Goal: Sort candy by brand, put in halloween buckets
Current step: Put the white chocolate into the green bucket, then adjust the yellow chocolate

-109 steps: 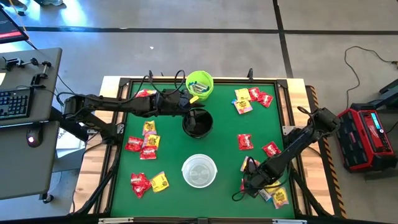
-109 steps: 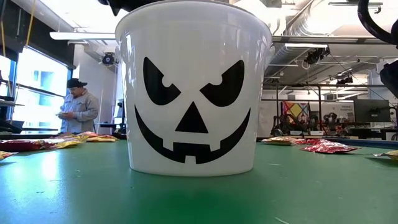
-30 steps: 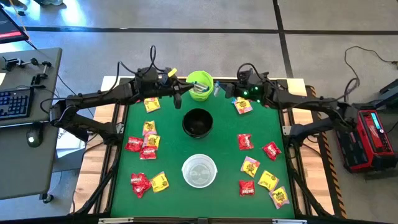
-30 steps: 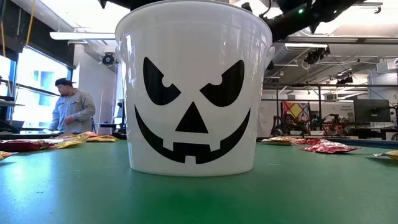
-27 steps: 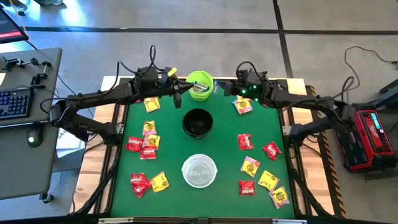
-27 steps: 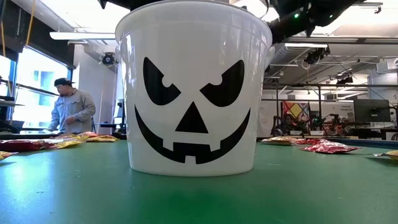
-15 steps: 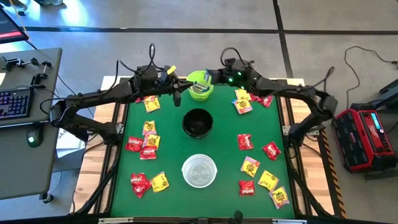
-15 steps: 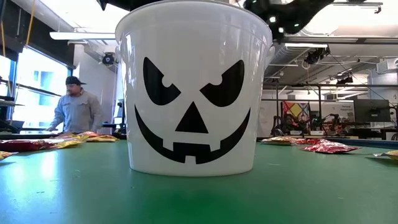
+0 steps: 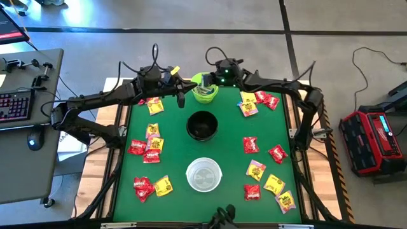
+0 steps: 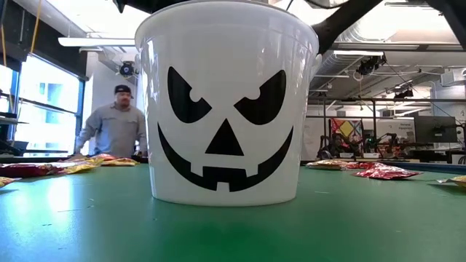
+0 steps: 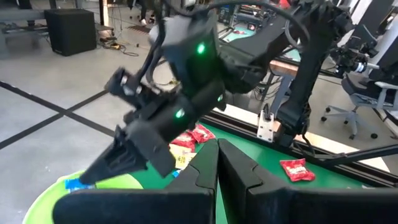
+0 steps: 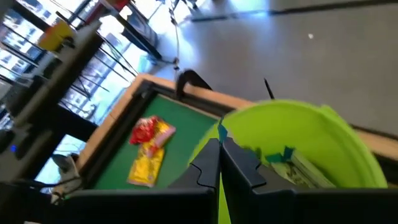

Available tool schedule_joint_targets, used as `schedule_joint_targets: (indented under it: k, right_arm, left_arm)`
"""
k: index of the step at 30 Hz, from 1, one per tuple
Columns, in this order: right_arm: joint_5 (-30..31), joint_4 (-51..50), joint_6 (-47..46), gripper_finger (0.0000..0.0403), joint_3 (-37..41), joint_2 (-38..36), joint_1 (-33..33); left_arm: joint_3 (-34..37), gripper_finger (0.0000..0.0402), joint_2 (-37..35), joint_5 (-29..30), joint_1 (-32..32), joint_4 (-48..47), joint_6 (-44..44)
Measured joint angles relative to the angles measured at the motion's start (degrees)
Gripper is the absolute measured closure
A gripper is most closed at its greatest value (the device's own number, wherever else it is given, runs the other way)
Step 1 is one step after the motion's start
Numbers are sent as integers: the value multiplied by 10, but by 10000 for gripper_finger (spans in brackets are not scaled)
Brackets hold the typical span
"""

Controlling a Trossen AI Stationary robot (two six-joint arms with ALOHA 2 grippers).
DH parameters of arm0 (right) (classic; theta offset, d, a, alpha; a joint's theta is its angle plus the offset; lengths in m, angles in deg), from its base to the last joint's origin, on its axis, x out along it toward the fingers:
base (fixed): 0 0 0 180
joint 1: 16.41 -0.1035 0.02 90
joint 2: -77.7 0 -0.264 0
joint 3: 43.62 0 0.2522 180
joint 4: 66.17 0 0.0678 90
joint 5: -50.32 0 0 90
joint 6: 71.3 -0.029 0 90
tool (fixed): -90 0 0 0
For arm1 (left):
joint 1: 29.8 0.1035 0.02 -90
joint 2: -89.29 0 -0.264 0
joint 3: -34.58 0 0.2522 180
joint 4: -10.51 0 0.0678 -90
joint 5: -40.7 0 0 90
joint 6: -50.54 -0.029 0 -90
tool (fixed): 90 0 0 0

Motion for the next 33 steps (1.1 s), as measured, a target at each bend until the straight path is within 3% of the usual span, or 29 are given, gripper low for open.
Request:
schedule_joint_targets:
  k: [9,13,17,24,29,33]
  right_arm:
    - [8,-53,28,403,-1,11,0]
    - [-11,-62,54,398,-1,11,3]
    - [-32,-68,58,357,-1,11,2]
    - [-36,-103,78,265,0,-25,6]
    - [-47,-163,159,243,0,-85,11]
    - [-60,-301,266,242,-1,-136,10]
  left_arm:
    - [2,401,0,0,3,-29,-11]
    - [31,401,0,-10,3,21,-7]
    - [57,401,0,-45,2,76,-3]
    - [72,401,-4,-46,-3,94,12]
    - [72,401,-4,-46,-3,91,12]
    - [72,401,-4,-46,-3,90,13]
